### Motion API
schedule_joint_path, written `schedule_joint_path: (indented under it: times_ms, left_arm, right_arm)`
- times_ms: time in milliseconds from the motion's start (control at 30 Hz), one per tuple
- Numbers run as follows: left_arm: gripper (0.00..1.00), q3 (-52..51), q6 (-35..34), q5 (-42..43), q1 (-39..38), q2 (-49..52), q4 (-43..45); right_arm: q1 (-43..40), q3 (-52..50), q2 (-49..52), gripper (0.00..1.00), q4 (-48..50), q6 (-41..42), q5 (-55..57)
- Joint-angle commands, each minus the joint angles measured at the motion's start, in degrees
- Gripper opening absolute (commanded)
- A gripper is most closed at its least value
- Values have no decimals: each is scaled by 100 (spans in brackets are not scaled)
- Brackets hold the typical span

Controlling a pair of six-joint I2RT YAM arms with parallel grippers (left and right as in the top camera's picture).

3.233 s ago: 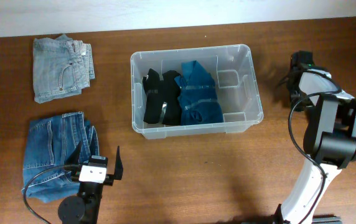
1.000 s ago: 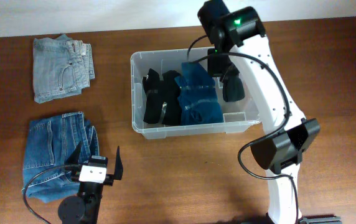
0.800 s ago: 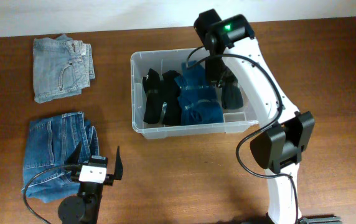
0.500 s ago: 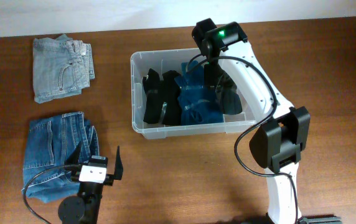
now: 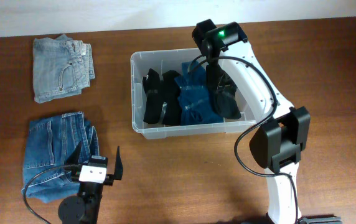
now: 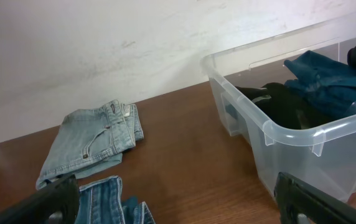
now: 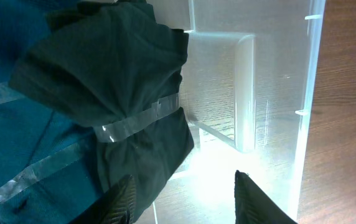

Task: Pack container
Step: 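Lower the black garment into the container's right side, then open the right gripper and withdraw it to the right edge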

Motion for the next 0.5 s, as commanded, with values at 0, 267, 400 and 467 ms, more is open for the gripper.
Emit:
schedule_joint_path:
  times_ms: [0,267,400,467]
  left_arm:
    - [99,-35,87,-42,22,-44,-7]
    - [99,-35,87,-42,22,-44,-7]
    - [100,-35,87,-42,22,-44,-7]
    - [99,-35,87,-42,22,-44,-7]
  right_arm:
    - [57,-42,9,44,2,33,35]
    - [61,245,-149,50,81,26,-308]
    - [35,905,-428,99,-247,28,195]
    - [-35,1379,-608,98,-555,31,570]
